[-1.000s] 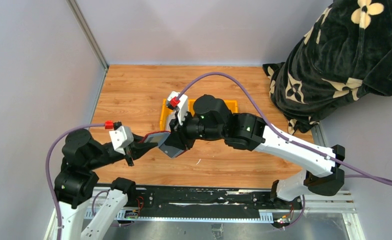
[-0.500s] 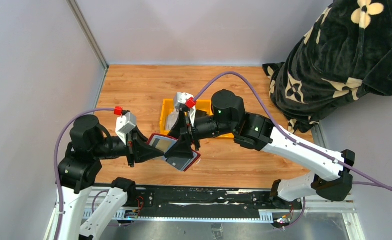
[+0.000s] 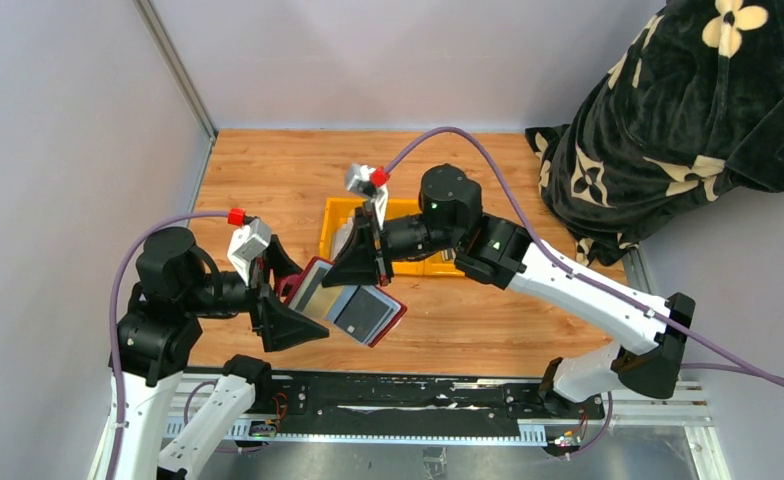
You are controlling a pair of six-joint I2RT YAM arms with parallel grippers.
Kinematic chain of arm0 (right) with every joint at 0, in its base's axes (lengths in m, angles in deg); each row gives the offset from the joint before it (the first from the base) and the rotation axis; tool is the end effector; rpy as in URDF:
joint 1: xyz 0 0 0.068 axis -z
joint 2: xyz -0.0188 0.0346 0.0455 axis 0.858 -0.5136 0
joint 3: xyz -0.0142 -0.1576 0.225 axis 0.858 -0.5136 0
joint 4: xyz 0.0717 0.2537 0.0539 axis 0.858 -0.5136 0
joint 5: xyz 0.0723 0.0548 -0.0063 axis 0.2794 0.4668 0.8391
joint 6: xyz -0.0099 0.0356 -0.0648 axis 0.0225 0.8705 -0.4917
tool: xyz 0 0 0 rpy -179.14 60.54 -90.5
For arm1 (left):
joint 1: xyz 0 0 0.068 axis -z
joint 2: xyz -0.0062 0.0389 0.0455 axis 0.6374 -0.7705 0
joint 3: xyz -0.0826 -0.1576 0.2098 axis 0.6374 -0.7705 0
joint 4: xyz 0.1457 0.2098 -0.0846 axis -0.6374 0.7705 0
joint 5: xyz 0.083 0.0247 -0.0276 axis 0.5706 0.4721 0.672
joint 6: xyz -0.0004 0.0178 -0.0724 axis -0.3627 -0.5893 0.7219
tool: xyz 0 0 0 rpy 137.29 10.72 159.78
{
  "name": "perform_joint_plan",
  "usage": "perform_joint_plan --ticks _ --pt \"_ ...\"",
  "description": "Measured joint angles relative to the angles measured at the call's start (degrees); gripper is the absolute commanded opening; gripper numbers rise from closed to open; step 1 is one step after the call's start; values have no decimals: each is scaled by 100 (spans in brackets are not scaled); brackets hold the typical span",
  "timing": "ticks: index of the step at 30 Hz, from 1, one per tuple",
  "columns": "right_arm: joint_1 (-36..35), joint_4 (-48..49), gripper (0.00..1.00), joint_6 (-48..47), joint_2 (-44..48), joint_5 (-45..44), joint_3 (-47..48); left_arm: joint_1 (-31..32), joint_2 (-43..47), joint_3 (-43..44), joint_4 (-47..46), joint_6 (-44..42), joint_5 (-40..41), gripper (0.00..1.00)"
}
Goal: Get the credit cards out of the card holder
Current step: Remove the credit card from the card holder.
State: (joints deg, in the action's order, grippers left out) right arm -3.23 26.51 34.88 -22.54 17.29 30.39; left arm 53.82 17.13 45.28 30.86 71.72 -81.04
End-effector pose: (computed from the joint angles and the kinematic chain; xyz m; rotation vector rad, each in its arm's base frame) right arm 0.1201 0.3204 0.4670 -1.2549 1.3224 1.6303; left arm 0.0669 -0.0769 0.4173 0.9015 1.6623 -1.3907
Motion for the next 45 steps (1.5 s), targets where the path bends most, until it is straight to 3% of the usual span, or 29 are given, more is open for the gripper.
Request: perform_joint_plan --ticks 6,14,19,22,28,33,41,45 --pt "765 1471 0 1342 431 114 -1241 0 -44 33 -72 258 278 98" --pt "796 2771 0 2424 527 299 -1727 0 343 -498 -1416 1375 472 81" --pt "796 3246 0 2767 527 490 -1906 0 387 -610 -1875 1764 498 43" --pt "796 3482 0 2951 527 573 -1971 0 387 -667 -2081 1945 542 33" --pt "791 3755 0 3130 487 704 -1976 0 470 -680 -2402 2199 597 25" --pt "715 3709 0 3032 448 822 -1971 0 472 -671 -2430 2236 476 37" --pt "695 3440 0 2706 452 844 -1915 0 -81 210 -793 887 343 22" --pt "675 3296 0 2566 461 841 -1858 0 -125 282 -612 704 422 20"
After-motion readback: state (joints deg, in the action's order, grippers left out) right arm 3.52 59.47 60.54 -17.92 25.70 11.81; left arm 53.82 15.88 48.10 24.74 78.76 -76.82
